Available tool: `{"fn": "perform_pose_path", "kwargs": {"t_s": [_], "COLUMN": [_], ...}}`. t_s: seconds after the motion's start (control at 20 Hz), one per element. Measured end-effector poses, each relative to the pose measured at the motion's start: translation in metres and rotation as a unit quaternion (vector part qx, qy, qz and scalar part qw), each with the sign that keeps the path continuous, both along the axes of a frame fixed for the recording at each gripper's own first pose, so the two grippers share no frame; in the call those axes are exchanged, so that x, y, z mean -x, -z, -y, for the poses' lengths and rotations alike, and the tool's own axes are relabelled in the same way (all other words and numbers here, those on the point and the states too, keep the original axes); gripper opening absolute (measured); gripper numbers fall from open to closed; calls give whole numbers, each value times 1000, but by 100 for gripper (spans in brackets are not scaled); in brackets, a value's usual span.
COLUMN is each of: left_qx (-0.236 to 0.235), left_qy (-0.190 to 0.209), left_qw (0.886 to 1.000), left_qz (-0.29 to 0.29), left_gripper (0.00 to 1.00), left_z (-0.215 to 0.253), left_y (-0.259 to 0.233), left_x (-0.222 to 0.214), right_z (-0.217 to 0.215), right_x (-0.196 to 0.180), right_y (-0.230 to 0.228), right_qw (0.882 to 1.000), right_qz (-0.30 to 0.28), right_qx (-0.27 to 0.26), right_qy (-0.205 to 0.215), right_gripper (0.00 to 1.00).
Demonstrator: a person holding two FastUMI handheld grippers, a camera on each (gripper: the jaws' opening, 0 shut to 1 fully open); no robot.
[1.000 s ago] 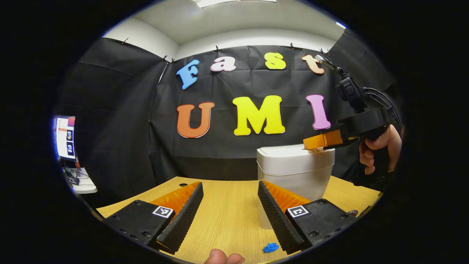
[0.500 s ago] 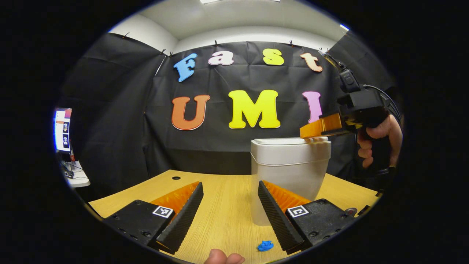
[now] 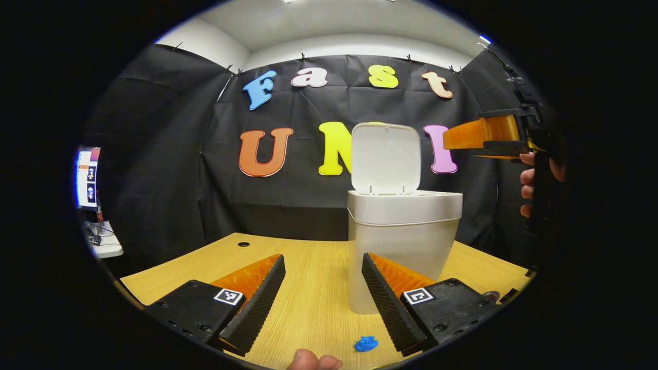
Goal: Press the lid of the desktop garbage bin to open it, pick up the crumpled paper on the desktop and throw it into the bin, then pick up the pop can on the desktop and drop it into the bin, and finally close the garbage bin lid.
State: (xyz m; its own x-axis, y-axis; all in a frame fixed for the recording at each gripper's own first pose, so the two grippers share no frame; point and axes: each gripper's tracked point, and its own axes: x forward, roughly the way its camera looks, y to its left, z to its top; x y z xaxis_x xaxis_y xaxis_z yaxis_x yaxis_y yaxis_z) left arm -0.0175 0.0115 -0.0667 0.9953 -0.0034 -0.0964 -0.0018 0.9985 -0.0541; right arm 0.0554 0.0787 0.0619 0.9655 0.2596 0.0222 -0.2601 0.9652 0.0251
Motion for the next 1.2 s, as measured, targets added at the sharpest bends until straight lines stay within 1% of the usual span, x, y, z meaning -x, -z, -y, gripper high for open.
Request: {"fn": "perform_pose_path", "kwargs": {"t_s": [0.1,0.35,0.6,0.7,0.8,1.0,1.05,1.1,1.2], "left_qx": [-1,3,2,-3,-5,-19,-18,-12,-2], "left_qy": [4,18,28,36,45,50,48,51,54], "left_qw": [1000,1000,999,999,997,992,991,990,986], "left_qz": [-1,-9,-21,-36,-65,-110,-121,-132,-157], "left_gripper": [97,97,97,97,97,98,98,98,98], "left_z": [3,16,23,27,33,41,42,46,54], "left_y": [1,7,17,33,58,100,110,120,139], "left_x": [0,2,5,7,12,24,28,33,41], "right_z": [10,32,54,58,67,89,93,98,105], "right_x": [14,44,60,65,74,88,92,95,103], "right_y": [8,30,70,81,99,131,134,136,139], "right_qw": [1000,999,998,998,997,995,994,994,993], "right_qz": [8,10,-13,-28,-42,-62,-63,-63,-61], "right_qx": [5,-3,5,-1,-10,-11,-12,-16,-23], "right_qy": [14,39,63,63,66,83,88,92,100], "right_gripper": [96,96,96,96,96,96,98,96,96]}}
